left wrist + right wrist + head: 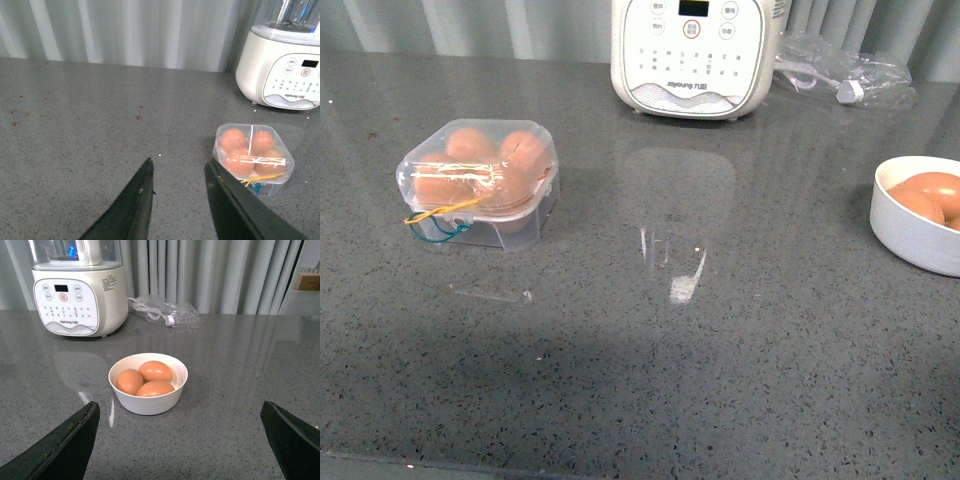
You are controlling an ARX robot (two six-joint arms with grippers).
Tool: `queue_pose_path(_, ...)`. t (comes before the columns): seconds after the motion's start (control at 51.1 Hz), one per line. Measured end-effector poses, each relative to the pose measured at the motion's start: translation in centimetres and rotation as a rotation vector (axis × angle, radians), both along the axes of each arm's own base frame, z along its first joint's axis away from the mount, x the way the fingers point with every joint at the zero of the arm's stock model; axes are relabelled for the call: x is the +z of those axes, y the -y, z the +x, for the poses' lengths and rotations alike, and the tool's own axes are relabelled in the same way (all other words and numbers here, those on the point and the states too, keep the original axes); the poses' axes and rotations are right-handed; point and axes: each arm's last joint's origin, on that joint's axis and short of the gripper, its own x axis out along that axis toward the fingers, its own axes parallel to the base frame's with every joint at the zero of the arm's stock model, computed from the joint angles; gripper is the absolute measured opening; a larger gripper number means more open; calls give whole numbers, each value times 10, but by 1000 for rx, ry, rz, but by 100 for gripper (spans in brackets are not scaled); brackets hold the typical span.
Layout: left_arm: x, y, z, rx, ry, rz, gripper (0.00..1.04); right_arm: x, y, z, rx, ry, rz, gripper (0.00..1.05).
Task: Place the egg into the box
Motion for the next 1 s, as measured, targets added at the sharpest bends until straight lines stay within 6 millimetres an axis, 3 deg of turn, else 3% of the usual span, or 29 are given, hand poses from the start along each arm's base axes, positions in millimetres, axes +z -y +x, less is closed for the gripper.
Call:
queue_pose_path(0.157,-16,12,-7,1,-2,-12,3,0,0,0,0,0,0,97)
queue_pose_path(0.607,-38,35,-19,6,2,-16,4,0,0,0,0,0,0,97)
queue_pose_path(0.999,-47,37,-26,-12,14,-18,4,0,0,0,0,0,0,97)
